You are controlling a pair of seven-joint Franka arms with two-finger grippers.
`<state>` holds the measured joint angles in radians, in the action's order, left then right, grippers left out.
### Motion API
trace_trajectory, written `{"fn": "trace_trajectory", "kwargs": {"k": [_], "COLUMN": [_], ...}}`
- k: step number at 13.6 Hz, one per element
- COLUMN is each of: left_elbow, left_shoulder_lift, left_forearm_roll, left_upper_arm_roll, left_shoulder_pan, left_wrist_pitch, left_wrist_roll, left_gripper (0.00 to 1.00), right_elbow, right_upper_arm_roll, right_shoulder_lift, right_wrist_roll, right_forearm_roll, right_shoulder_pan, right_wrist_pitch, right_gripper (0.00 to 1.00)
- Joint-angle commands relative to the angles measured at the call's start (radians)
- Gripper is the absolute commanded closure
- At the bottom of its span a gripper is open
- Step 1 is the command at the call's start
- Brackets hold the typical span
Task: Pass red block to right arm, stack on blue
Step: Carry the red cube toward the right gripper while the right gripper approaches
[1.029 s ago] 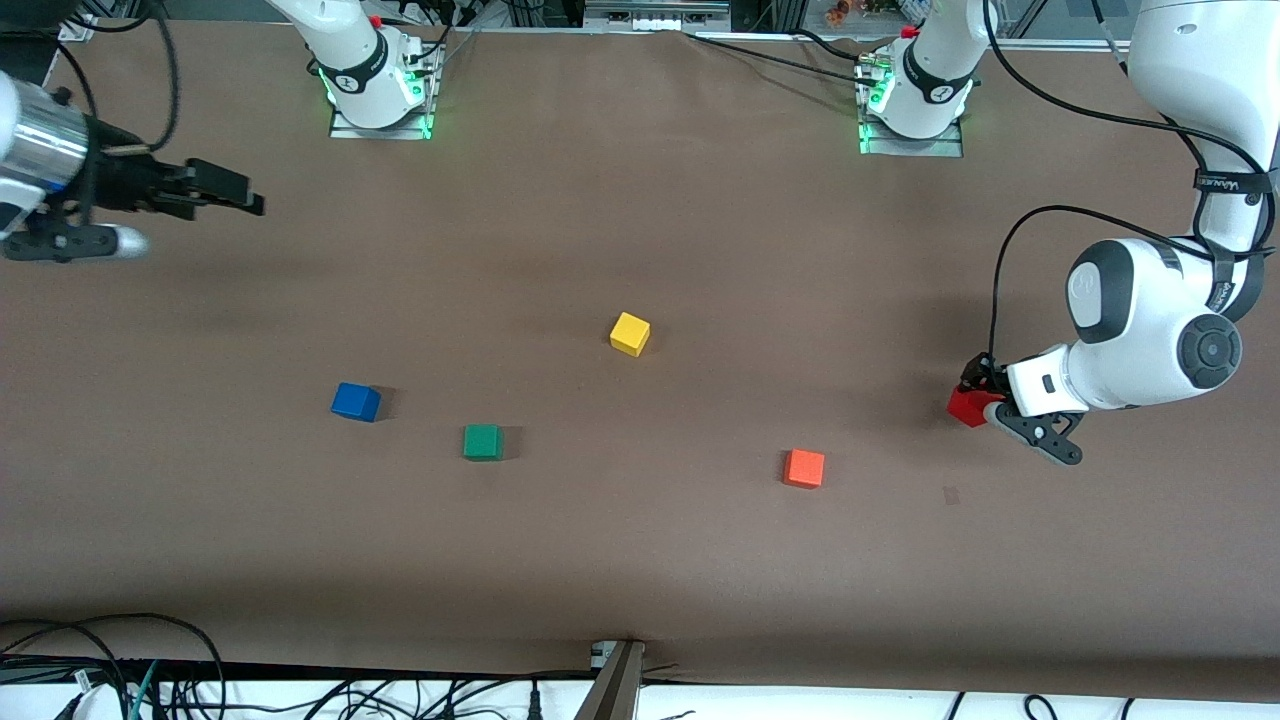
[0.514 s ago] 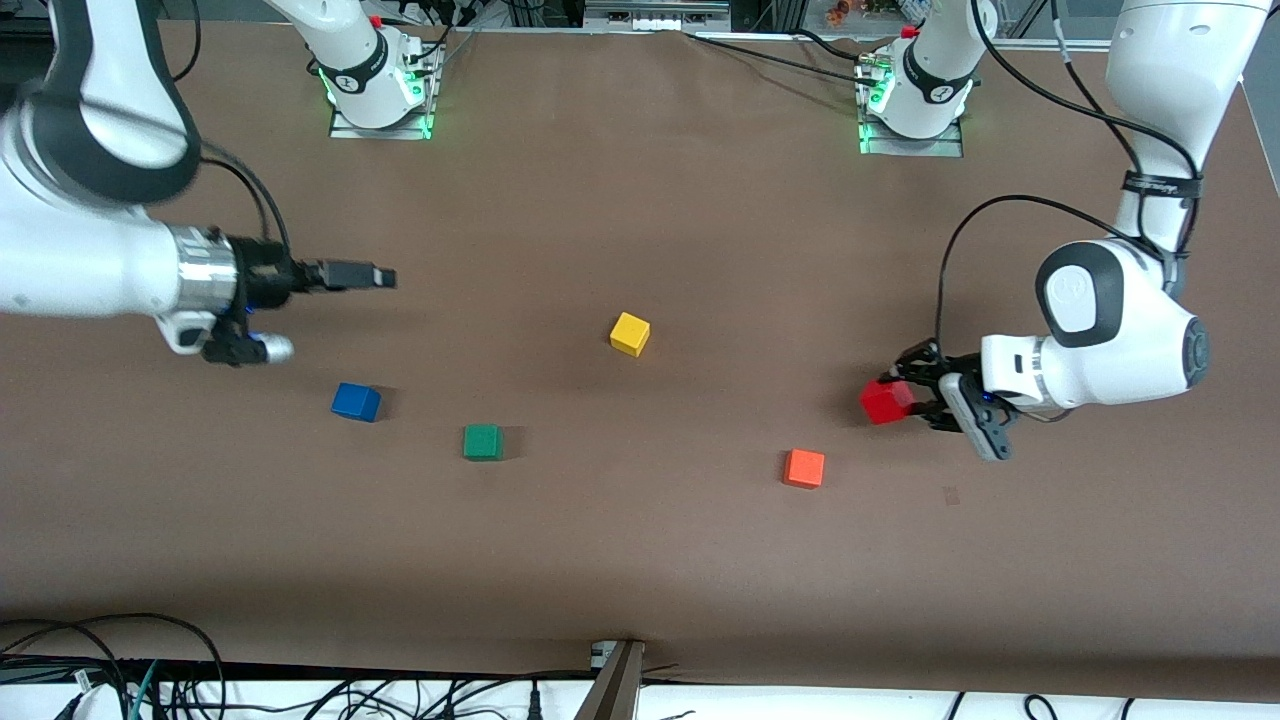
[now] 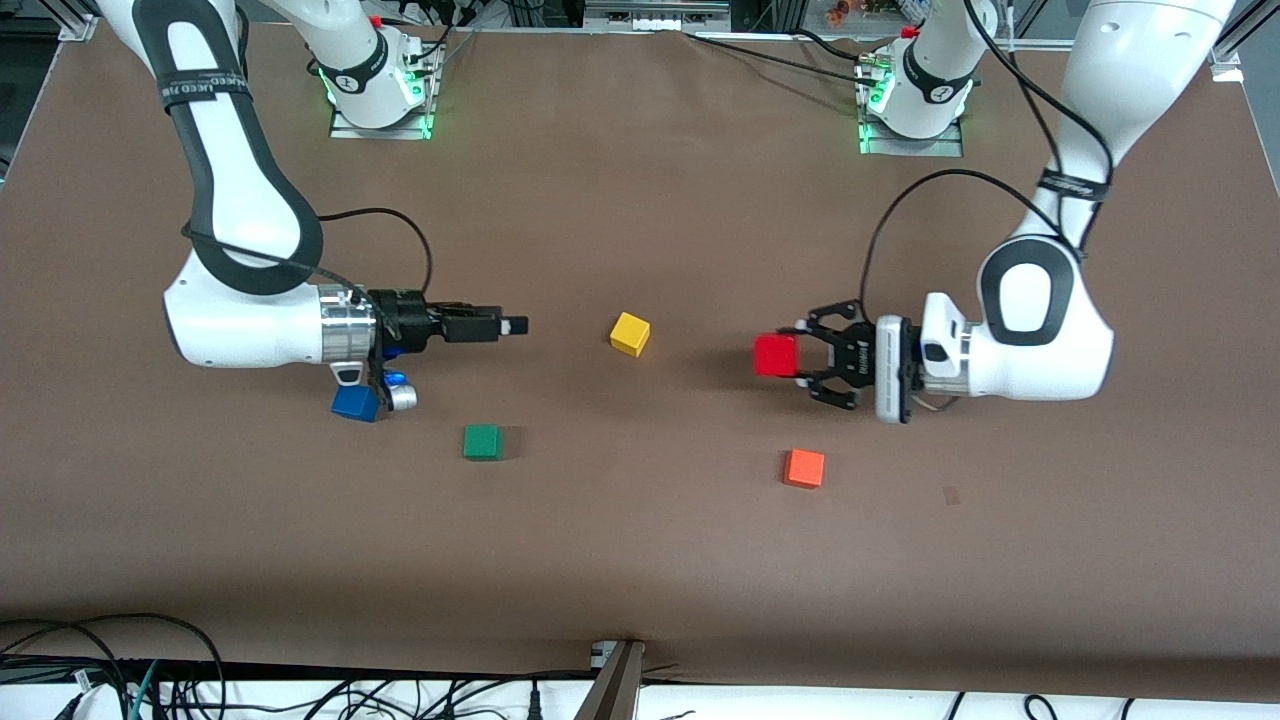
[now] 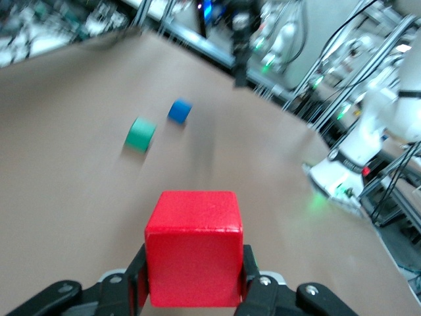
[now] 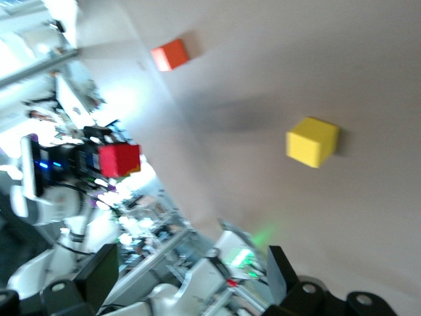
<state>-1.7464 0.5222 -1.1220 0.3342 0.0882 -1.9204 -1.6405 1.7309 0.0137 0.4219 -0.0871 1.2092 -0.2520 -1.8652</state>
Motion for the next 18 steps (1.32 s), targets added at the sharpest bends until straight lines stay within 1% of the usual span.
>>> {"fn": "trace_trajectory", "kwargs": {"k": [1,2,4,6,7,8,11,13,16,18], "left_elbow": [0.054,0.076,0.137,0.142,0.143,0.143,0.139,0.139,0.137,0.136], "left_shoulder_lift": [0.053,0.064,0.103,0.114,0.114,0.114,0.114,0.114,0.114,0.113], "left_forearm_roll": [-0.158,-0.223,-0.294,-0.353,-0.363,-0.378,-0.426,-0.429,-0.438,-0.443], "left_upper_arm_roll": [0.019,0.019,0.017,0.017,0.017,0.017,0.017,0.019,0.017,0.017], "left_shoulder_pan": [-0.045,-0.074,-0.116,-0.149,-0.165,-0.174,-0.194,-0.205,-0.208,-0.208], "left_wrist_pitch": [0.018,0.008,-0.005,-0.005,-0.009,-0.028,-0.043,-0.061,-0.066,-0.066], "left_wrist_roll": [-0.152,-0.209,-0.332,-0.358,-0.363,-0.363,-0.363,-0.363,-0.366,-0.389], "left_gripper": [1.0,1.0,1.0,1.0,1.0,1.0,1.0,1.0,1.0,1.0], "right_elbow": [0.024,0.03,0.039,0.039,0.039,0.039,0.035,0.038,0.038,0.036], "right_upper_arm_roll": [-0.004,-0.004,-0.003,0.011,0.014,0.014,0.015,0.015,0.017,0.017], "right_shoulder_lift": [-0.011,-0.011,-0.014,-0.011,-0.011,-0.009,-0.009,0.001,0.011,0.02], "right_wrist_roll": [0.006,0.007,0.024,0.029,0.053,0.079,0.104,0.191,0.23,0.3], "right_forearm_roll": [0.183,0.238,0.298,0.444,0.458,0.464,0.467,0.486,0.489,0.528], "right_shoulder_pan": [-0.058,-0.076,-0.101,-0.139,-0.156,-0.165,-0.173,-0.179,-0.194,-0.205], "right_wrist_pitch": [-0.073,-0.093,-0.146,-0.233,-0.274,-0.284,-0.287,-0.287,-0.282,-0.285], "right_gripper": [0.0,0.0,0.0,0.0,0.0,0.0,0.0,0.0,0.0,0.0]}}
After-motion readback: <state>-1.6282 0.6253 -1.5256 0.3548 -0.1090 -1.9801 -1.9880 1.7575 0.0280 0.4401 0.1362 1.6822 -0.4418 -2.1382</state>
